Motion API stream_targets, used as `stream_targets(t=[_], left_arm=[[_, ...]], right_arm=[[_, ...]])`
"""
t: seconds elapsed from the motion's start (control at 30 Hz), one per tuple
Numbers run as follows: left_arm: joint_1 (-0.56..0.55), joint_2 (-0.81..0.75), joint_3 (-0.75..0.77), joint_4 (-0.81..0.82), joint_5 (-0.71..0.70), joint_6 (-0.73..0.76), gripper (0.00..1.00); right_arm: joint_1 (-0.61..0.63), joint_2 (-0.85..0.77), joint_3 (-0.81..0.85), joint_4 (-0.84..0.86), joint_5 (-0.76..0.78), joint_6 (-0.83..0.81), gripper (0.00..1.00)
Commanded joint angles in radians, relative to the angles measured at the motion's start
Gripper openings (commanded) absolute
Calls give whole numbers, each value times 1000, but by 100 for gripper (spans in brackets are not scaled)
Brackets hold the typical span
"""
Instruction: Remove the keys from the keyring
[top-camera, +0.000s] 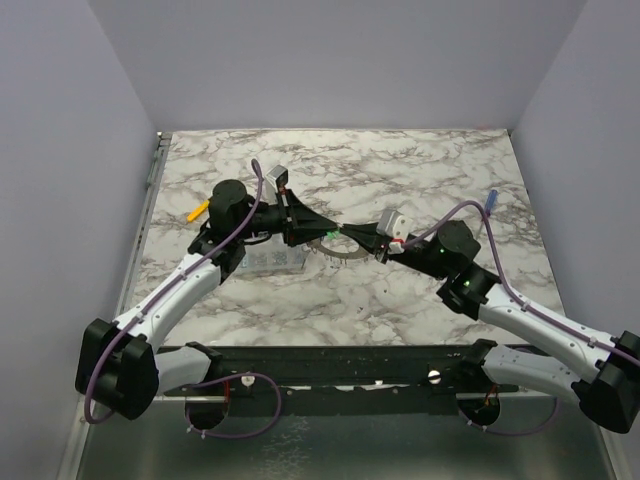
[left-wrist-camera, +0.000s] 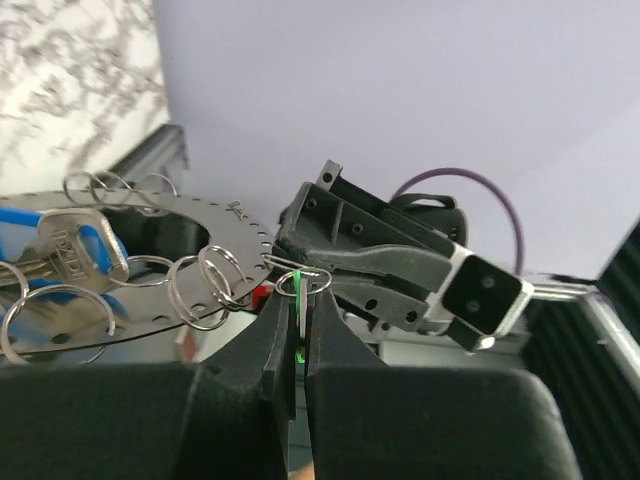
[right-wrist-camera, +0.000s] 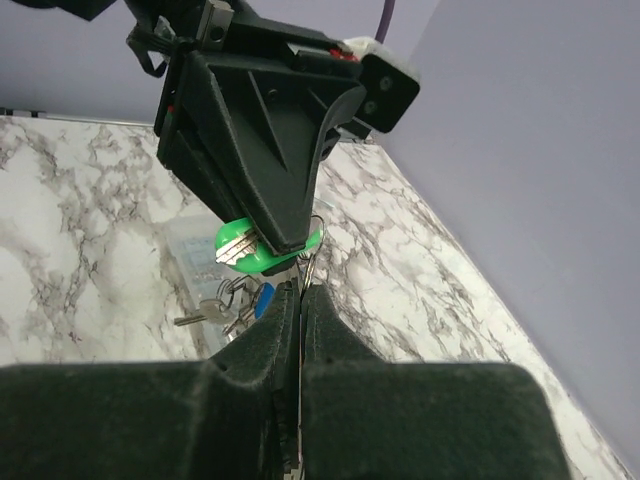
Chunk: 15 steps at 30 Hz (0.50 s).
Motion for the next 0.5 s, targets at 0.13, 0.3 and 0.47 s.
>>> stream_targets(t=[0.13,0.3,0.47], left_arm=[[21,-43,212,-560,-71,693,0],[19,-14,274,-791,-85,924,0],[-18,31,411,-1005,-169,1163,0]], right_arm=[[-10,-41,-8,-106,68,-24,1],[-11,-37,-16,-144,41,-36,1],[-10,-30,-27,-158,-2,-48,1]])
